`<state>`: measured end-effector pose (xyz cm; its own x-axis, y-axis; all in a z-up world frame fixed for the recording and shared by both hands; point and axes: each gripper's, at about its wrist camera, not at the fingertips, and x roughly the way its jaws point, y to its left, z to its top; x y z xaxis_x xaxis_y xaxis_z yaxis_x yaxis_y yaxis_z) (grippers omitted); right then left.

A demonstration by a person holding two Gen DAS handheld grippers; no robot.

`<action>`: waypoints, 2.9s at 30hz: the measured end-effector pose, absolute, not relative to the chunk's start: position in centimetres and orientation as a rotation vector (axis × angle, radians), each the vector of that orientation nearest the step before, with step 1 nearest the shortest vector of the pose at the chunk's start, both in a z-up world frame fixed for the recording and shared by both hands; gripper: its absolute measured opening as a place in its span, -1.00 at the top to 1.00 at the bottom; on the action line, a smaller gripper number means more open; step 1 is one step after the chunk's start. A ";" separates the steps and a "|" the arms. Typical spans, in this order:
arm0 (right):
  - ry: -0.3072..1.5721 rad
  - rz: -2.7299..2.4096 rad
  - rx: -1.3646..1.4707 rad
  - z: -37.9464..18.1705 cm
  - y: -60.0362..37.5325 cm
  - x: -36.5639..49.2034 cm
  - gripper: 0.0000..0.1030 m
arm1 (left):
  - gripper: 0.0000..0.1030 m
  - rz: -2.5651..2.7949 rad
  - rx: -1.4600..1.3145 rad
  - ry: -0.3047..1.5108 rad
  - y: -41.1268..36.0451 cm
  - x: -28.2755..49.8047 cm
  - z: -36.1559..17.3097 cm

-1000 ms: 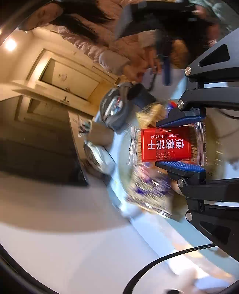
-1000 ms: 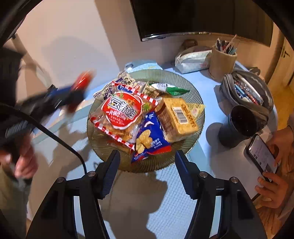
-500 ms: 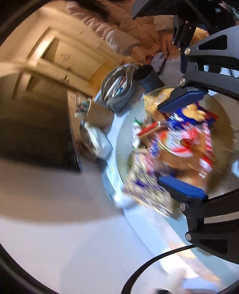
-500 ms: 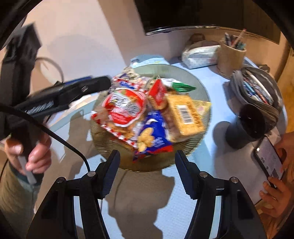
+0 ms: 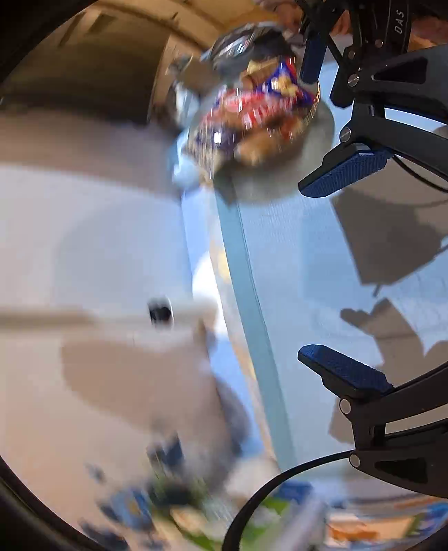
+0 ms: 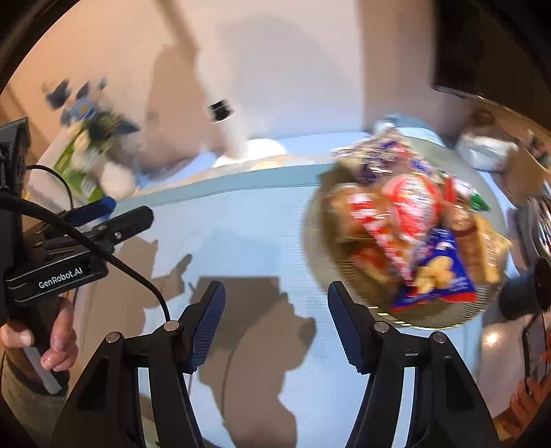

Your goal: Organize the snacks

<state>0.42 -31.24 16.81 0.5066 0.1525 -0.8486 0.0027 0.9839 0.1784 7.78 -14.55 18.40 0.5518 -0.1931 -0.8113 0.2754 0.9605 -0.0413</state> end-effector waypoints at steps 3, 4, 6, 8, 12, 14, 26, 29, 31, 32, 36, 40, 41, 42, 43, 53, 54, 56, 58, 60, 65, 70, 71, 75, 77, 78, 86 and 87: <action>1.056 0.115 0.118 16.3 -28.5 0.7 -0.20 | -0.69 -0.184 0.095 0.971 -12.0 6.8 18.2; 1.062 0.117 0.108 16.1 -27.9 0.7 -0.20 | -0.69 -0.153 0.097 0.983 -11.3 6.5 18.0; 1.079 0.108 0.081 15.7 -26.6 0.9 -0.20 | -0.69 -0.101 0.089 1.014 -9.9 5.9 17.4; 1.093 0.098 0.064 15.3 -25.5 1.0 -0.20 | -0.69 -0.083 0.062 1.033 -8.8 5.4 16.8; 1.100 0.081 0.049 14.6 -24.3 1.5 -0.20 | -0.69 -0.049 0.059 1.049 -7.6 4.5 16.0; 1.102 0.064 0.045 14.4 -24.0 1.6 -0.20 | -0.69 -0.030 0.071 1.049 -7.3 4.1 15.8; 1.105 -0.004 -0.004 12.9 -22.2 1.5 -0.20 | -0.69 -0.077 0.078 1.065 -6.9 3.4 14.3; 1.101 -0.015 -0.010 12.6 -21.9 1.7 -0.20 | -0.69 -0.080 0.081 1.074 -6.9 3.5 13.6; 1.096 -0.025 -0.009 12.6 -21.9 1.7 -0.20 | -0.69 -0.080 0.079 1.077 -6.8 3.5 13.4; 1.094 -0.030 -0.007 12.4 -21.9 1.7 -0.20 | -0.69 -0.079 0.078 1.079 -6.8 3.6 13.2; 1.095 -0.047 -0.005 11.6 -22.1 2.0 -0.20 | -0.69 -0.076 0.083 1.084 -6.7 4.1 12.4; 0.990 -0.097 -0.044 10.7 -22.2 1.8 -0.20 | -0.69 -0.055 0.075 1.073 -6.4 4.8 11.2; 0.980 -0.114 -0.067 10.2 -22.2 2.0 -0.20 | -0.69 -0.041 0.064 1.052 -6.2 4.9 10.9; 0.984 -0.119 -0.069 9.8 -22.3 2.2 -0.20 | -0.69 -0.039 0.060 1.045 -6.2 5.0 10.7; 0.989 -0.113 -0.049 9.4 -22.6 2.4 -0.20 | -0.69 -0.038 0.059 1.045 -6.1 5.3 10.3; 0.972 -0.154 -0.048 5.9 -24.0 4.6 -0.20 | -0.69 -0.015 0.072 1.057 -5.8 8.7 6.0; 0.976 -0.160 -0.041 5.6 -24.3 4.9 -0.20 | -0.69 -0.006 0.077 1.064 -5.8 9.1 5.4; 0.986 -0.170 -0.020 5.2 -24.9 5.2 -0.20 | -0.69 -0.002 0.078 1.076 -5.8 9.5 4.9; 0.987 -0.174 -0.002 5.1 -25.3 5.2 -0.20 | -0.69 0.000 0.074 1.080 -5.9 9.5 4.5; 0.991 -0.173 0.002 4.9 -25.3 5.3 -0.20 | -0.69 -0.001 0.084 1.086 -6.2 9.7 4.0; 1.000 -0.159 0.012 4.2 -25.3 5.8 -0.20 | -0.69 0.006 0.084 1.088 -6.3 10.1 3.0; 0.979 -0.138 0.018 3.6 -25.2 6.3 -0.20 | -0.69 0.016 0.094 1.076 -6.3 10.5 2.5; 0.975 -0.136 0.019 3.4 -25.3 6.4 -0.20 | -0.69 0.016 0.098 1.077 -6.3 10.5 2.4; 0.965 -0.136 0.051 2.6 -26.0 6.5 -0.20 | -0.69 0.024 0.117 1.079 -6.4 10.8 2.0; 0.957 -0.139 0.059 2.3 -26.3 6.5 -0.20 | -0.69 0.023 0.123 1.078 -6.5 10.9 1.9; 0.947 -0.138 0.059 2.3 -26.3 6.4 -0.21 | -0.69 0.024 0.125 1.075 -6.6 10.9 1.9; 0.883 -0.113 0.079 2.4 -26.5 5.8 -0.38 | -0.69 0.025 0.127 1.072 -7.3 11.2 2.3; 0.881 -0.112 0.089 2.4 -26.6 5.8 -0.39 | -0.69 0.030 0.131 1.069 -7.4 11.3 2.4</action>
<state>5.76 -26.57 2.41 0.6311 -0.0610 -0.7733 0.1346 0.9904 0.0317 11.31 -7.41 2.41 0.4813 0.0883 -0.8721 0.0385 0.9918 0.1216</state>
